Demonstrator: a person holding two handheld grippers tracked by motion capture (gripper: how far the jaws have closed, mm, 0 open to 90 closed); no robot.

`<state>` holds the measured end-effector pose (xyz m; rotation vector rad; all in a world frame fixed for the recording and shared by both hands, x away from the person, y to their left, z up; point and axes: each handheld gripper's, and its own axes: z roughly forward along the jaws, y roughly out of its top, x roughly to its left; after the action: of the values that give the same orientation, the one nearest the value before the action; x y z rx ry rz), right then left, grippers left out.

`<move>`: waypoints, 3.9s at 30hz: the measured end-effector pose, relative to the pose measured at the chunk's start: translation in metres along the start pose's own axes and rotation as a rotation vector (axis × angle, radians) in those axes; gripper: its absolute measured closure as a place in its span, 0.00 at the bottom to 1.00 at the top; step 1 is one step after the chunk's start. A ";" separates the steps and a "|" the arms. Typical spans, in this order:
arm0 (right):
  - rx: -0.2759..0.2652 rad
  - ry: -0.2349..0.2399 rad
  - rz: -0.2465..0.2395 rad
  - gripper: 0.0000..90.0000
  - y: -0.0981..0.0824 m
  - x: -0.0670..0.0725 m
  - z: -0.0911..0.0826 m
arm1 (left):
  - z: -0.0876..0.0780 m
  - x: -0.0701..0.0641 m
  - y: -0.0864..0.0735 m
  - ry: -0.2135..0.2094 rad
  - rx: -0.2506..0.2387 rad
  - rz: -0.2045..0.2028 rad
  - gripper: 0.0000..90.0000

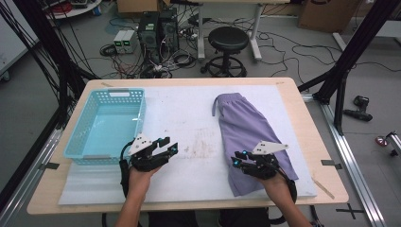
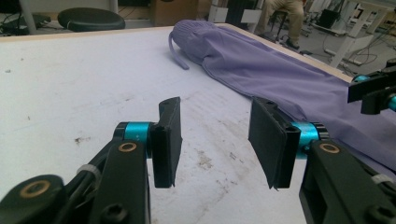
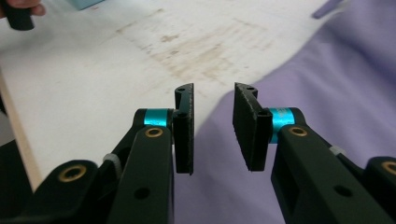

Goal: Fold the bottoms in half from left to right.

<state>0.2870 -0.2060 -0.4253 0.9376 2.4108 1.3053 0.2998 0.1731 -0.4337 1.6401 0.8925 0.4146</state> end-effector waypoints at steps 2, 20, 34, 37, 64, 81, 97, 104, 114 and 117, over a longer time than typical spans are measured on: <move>0.032 0.013 -0.005 0.70 0.001 0.005 0.006 | 0.000 0.000 0.000 0.001 0.002 -0.009 0.61; 0.038 -0.094 0.119 1.00 -0.006 -0.026 0.001 | 0.008 0.001 0.007 -0.034 0.002 -0.033 0.70; 0.067 -0.196 0.182 1.00 -0.018 -0.060 -0.006 | 0.032 -0.022 0.009 -0.096 0.024 -0.037 0.77; 0.067 -0.194 0.189 0.97 -0.020 -0.062 -0.010 | 0.040 -0.029 0.009 -0.127 0.039 -0.037 0.77; -0.067 -0.303 0.293 0.62 -0.060 -0.085 -0.096 | 0.174 -0.126 0.011 -0.219 0.331 0.202 0.74; -0.077 -0.313 0.301 0.62 -0.062 -0.084 -0.100 | 0.135 -0.091 0.015 -0.123 0.279 0.114 1.00; -0.090 -0.319 0.320 0.60 -0.062 -0.085 -0.101 | 0.181 -0.136 0.001 -0.162 0.398 0.279 0.91; -0.095 -0.318 0.318 0.61 -0.061 -0.085 -0.102 | 0.166 -0.126 0.009 -0.194 0.325 0.194 0.98; -0.091 -0.310 0.303 0.61 -0.057 -0.080 -0.099 | 0.110 -0.061 0.012 -0.097 0.255 0.016 0.98; -0.088 -0.307 0.301 0.61 -0.056 -0.078 -0.098 | 0.100 -0.046 0.007 -0.034 0.281 -0.051 0.92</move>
<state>0.2755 -0.3427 -0.4221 1.4022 2.0221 1.2400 0.3417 0.0717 -0.4452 1.8700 0.9988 0.2321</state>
